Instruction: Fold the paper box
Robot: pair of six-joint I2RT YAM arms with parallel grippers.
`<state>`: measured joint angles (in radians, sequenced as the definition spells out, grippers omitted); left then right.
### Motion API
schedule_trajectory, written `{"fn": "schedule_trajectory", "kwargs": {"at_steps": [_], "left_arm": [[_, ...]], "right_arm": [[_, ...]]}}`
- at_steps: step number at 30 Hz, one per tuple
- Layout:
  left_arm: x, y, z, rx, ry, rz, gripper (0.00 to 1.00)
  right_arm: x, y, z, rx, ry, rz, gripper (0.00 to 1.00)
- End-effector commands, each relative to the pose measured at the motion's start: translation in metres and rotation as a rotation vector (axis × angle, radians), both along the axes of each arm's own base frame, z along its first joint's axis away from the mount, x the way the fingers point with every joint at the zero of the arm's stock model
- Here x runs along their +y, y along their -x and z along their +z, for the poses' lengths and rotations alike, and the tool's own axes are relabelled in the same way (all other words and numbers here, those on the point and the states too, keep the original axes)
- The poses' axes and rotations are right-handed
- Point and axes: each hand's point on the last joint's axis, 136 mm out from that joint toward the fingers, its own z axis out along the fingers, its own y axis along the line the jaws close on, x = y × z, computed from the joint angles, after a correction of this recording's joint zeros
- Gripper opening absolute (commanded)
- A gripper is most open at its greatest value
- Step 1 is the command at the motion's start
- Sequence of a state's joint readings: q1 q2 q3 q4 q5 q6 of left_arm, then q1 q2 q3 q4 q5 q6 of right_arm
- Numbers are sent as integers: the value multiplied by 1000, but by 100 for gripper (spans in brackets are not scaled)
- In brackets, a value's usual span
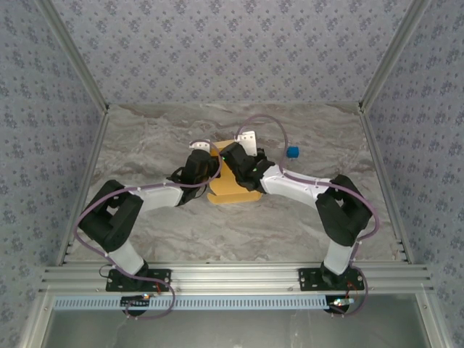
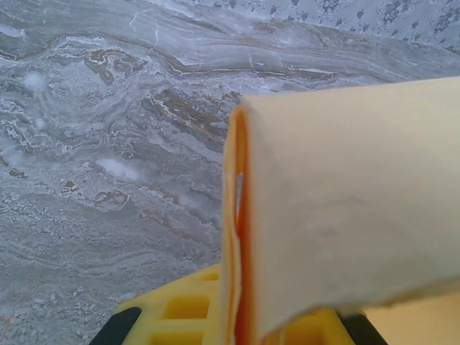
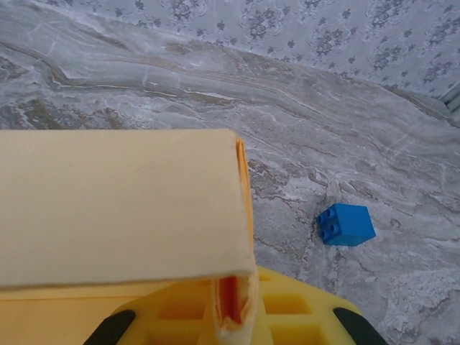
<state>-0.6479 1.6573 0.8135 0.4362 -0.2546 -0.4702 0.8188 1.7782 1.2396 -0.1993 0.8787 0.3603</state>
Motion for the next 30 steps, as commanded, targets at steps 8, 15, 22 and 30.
{"fn": "schedule_trajectory", "kwargs": {"at_steps": [8,15,22,30], "left_arm": [[10,-6,15,-22,-3,61,0],[11,-7,14,-22,-8,64,0],[11,-7,15,-22,-6,65,0],[12,-8,17,-25,-12,66,0]], "right_arm": [[-25,-6,-3,2,81,-90,14],[-2,0,-12,47,-76,111,21],[0,6,-22,82,-148,175,30],[-3,14,-35,118,-165,182,36]]}}
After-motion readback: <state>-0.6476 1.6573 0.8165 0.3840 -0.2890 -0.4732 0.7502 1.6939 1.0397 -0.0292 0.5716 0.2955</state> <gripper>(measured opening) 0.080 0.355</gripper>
